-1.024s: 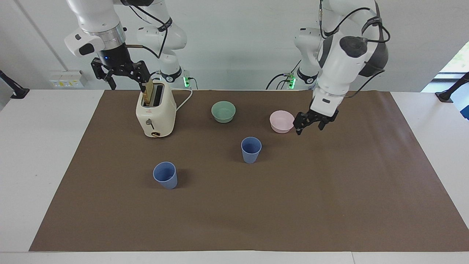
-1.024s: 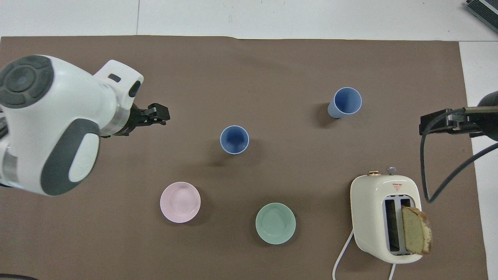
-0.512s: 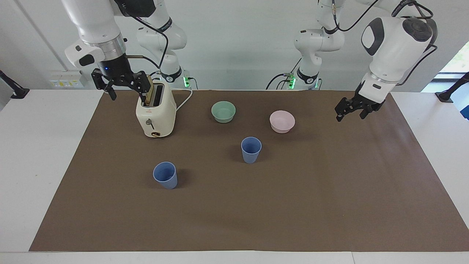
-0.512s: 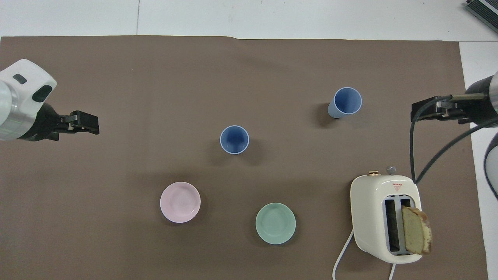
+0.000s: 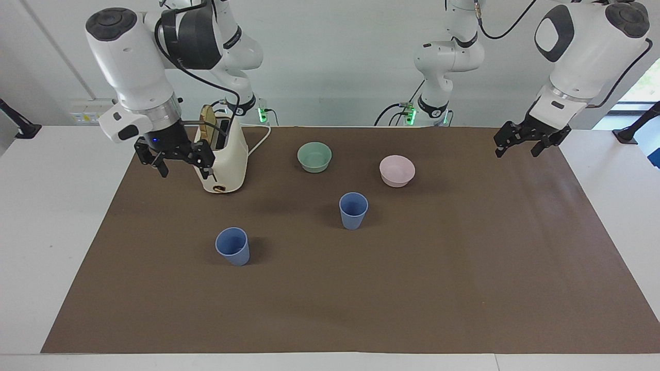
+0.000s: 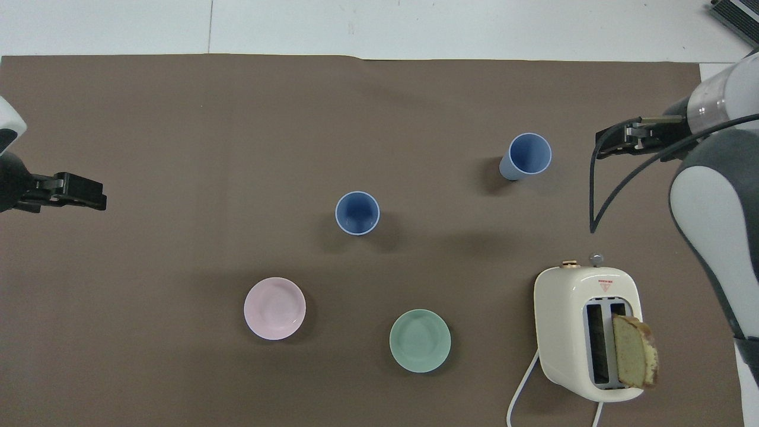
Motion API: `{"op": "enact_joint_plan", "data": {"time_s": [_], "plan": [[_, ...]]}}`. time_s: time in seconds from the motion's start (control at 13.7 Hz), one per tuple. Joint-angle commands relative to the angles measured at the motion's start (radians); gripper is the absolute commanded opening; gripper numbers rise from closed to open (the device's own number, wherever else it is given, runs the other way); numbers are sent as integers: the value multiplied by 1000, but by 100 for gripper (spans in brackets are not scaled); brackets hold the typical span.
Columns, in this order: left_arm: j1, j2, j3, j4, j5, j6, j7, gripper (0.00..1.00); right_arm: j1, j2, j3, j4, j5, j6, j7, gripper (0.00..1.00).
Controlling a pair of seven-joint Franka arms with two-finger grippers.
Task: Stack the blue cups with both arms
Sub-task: 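Withdraw the left gripper while the right gripper reaches the other blue cup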
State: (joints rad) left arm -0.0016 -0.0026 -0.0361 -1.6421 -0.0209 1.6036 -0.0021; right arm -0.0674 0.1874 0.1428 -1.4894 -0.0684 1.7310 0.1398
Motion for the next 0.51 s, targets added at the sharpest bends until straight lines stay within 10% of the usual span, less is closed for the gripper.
{"op": "enact_joint_plan", "data": {"time_s": [0.0, 0.44], "plan": [[9, 49, -7, 125, 19, -94, 17, 100, -2, 84, 4, 15, -24, 63, -25, 100], [9, -22, -2, 56, 15, -71, 60, 100, 18, 190, 6, 0, -25, 185, -22, 100]]}}
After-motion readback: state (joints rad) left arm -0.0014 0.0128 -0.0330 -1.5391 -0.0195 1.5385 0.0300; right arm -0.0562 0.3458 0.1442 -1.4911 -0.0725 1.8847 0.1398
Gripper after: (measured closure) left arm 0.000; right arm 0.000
